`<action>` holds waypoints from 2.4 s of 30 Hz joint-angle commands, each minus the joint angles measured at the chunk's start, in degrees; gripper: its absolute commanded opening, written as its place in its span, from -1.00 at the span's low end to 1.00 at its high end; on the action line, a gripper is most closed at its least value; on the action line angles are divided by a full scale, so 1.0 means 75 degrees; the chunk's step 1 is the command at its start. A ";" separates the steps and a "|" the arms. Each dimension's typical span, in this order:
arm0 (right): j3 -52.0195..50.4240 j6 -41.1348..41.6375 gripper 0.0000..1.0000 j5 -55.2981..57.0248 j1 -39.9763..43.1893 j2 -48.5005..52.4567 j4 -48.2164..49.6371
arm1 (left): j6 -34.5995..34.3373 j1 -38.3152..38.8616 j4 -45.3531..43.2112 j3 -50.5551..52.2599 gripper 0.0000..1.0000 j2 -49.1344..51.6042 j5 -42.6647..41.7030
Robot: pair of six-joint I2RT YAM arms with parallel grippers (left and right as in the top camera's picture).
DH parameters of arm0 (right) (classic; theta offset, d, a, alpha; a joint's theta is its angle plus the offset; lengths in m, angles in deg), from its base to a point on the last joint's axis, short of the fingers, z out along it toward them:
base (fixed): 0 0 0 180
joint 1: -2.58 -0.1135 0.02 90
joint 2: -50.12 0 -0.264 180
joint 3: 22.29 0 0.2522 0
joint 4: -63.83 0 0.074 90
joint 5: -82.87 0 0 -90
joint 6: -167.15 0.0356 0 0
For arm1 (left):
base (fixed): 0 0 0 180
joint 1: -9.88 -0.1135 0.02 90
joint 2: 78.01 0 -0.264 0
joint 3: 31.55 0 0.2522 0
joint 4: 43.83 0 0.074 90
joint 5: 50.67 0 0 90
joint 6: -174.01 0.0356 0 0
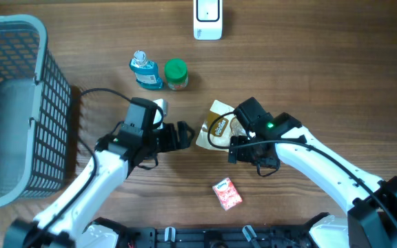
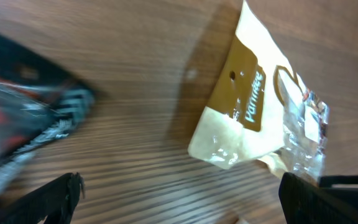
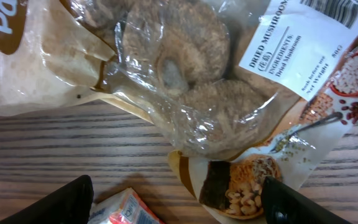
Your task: Scan the item barcode
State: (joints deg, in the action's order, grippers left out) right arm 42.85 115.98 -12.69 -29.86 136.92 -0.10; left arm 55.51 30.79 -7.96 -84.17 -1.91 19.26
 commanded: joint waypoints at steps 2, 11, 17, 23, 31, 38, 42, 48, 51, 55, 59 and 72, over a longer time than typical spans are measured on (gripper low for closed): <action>0.0061 0.0020 0.74 0.0000 -0.0023 0.0055 -0.0064 | -0.1029 0.0201 -0.0592 0.0029 1.00 0.1218 -0.1425; 0.0061 0.0026 0.75 0.0082 -0.0023 0.0055 -0.0058 | -0.2722 0.0286 -0.1813 0.0029 1.00 0.1472 -0.2346; 0.0061 0.0026 0.74 0.0085 -0.0023 0.0055 -0.0058 | -0.2900 0.0283 -0.1894 0.0029 1.00 0.2130 -0.2285; 0.0061 0.0026 0.74 0.0085 -0.0023 0.0055 -0.0061 | -0.3191 0.0283 -0.2894 0.0029 1.00 0.3028 -0.2463; 0.0061 0.0032 0.74 0.0082 -0.0023 0.0055 -0.0131 | -0.3870 0.0286 -0.3194 0.0029 -0.71 0.3620 -0.2378; 0.0061 0.0029 0.74 0.0082 -0.0023 0.0055 -0.0181 | -0.3870 0.0283 -0.3465 0.0029 -0.92 0.3844 -0.2270; 0.0061 0.0032 0.74 0.0085 -0.0023 0.0055 -0.0201 | -0.3870 0.0286 -0.3622 0.0029 -0.92 0.3844 -0.2232; 0.0061 0.0026 0.81 0.0082 -0.0023 0.0055 -0.0198 | -0.4065 0.0277 -0.4255 0.0029 -0.92 0.3844 -0.2841; 0.0061 0.0026 0.82 0.0085 -0.0023 0.0055 -0.0192 | -0.4033 0.0286 -0.4389 0.0029 0.57 0.3841 -0.3334; 0.0061 0.0026 0.66 0.0082 -0.0023 0.0055 -0.0201 | -0.4033 0.0315 -0.5042 0.0029 1.00 0.3841 -0.4036; 0.0064 0.0230 0.67 0.0052 -0.0020 -0.0189 -0.0280 | -0.4036 0.0501 -0.5036 0.0029 1.00 0.3844 -0.3829; 0.0035 -0.0184 1.00 0.0093 0.1740 -0.1903 -0.1064 | -0.4060 0.0501 -0.5045 0.0029 0.64 0.3844 -0.3072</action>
State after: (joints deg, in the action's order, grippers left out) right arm 42.85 117.10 -11.60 -18.85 123.13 -8.06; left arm 24.74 34.26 -45.79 -84.65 26.02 -6.80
